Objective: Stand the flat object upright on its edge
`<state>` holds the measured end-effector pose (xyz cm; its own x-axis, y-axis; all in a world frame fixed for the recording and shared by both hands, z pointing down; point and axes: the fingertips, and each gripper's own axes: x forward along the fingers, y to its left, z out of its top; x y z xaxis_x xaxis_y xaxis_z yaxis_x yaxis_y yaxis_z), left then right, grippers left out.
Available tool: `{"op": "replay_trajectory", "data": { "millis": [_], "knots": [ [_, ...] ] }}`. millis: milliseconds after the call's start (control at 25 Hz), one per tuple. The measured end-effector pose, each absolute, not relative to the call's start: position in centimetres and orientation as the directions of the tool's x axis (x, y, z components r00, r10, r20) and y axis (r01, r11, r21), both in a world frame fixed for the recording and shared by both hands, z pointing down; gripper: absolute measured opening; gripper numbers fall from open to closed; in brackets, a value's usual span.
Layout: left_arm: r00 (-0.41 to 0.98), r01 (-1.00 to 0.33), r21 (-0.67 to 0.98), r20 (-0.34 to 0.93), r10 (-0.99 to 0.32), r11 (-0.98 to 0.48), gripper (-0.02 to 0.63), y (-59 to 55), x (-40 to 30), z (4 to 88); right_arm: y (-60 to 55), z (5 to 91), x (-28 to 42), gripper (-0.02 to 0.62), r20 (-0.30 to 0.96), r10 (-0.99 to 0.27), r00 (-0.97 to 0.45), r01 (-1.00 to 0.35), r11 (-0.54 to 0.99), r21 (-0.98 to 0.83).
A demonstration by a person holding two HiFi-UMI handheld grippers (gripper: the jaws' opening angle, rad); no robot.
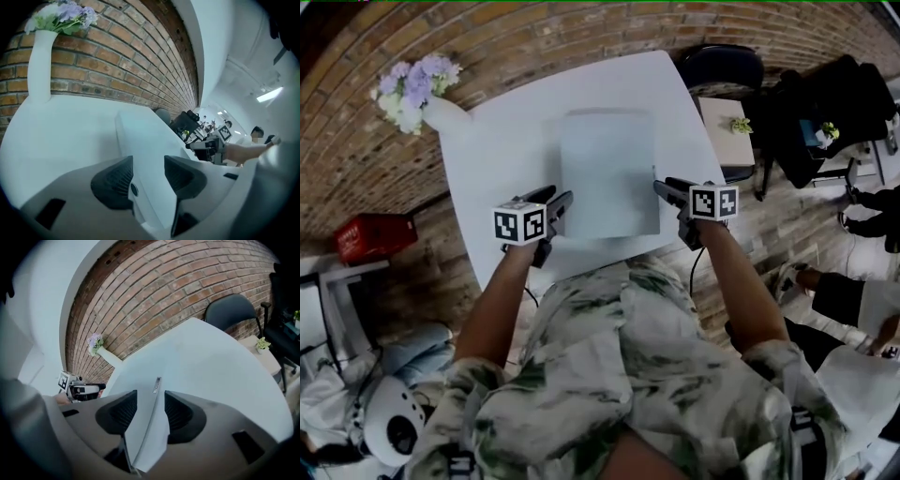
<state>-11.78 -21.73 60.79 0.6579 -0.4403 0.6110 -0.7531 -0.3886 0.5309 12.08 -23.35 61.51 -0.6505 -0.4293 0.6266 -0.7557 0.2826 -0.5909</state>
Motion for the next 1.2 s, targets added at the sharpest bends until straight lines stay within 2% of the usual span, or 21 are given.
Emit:
{"op": "replay_trajectory", "data": {
  "millis": [560,840,1200],
  "knots": [
    [0.656,-0.752,0.602,0.651,-0.381,-0.268,0.221,-24.9,-10.7,65.0,-26.7,64.4,11.0,0.215,0.628,-0.275,-0.728,-0.685,0.273,-0.675],
    [0.710,-0.698,0.685,0.622,-0.329,-0.211,0.229,-25.1,-10.0,65.9,-27.0,64.9,11.3,0.196,0.650,-0.221,-0.727,-0.686,0.256,-0.681],
    [0.681,-0.727,0.659,0.653,-0.331,-0.193,0.224,-25.2,-9.8,65.5,-27.0,64.6,11.4,0.173,0.660,-0.201,-0.723,-0.689,0.271,-0.672]
  ]
}}
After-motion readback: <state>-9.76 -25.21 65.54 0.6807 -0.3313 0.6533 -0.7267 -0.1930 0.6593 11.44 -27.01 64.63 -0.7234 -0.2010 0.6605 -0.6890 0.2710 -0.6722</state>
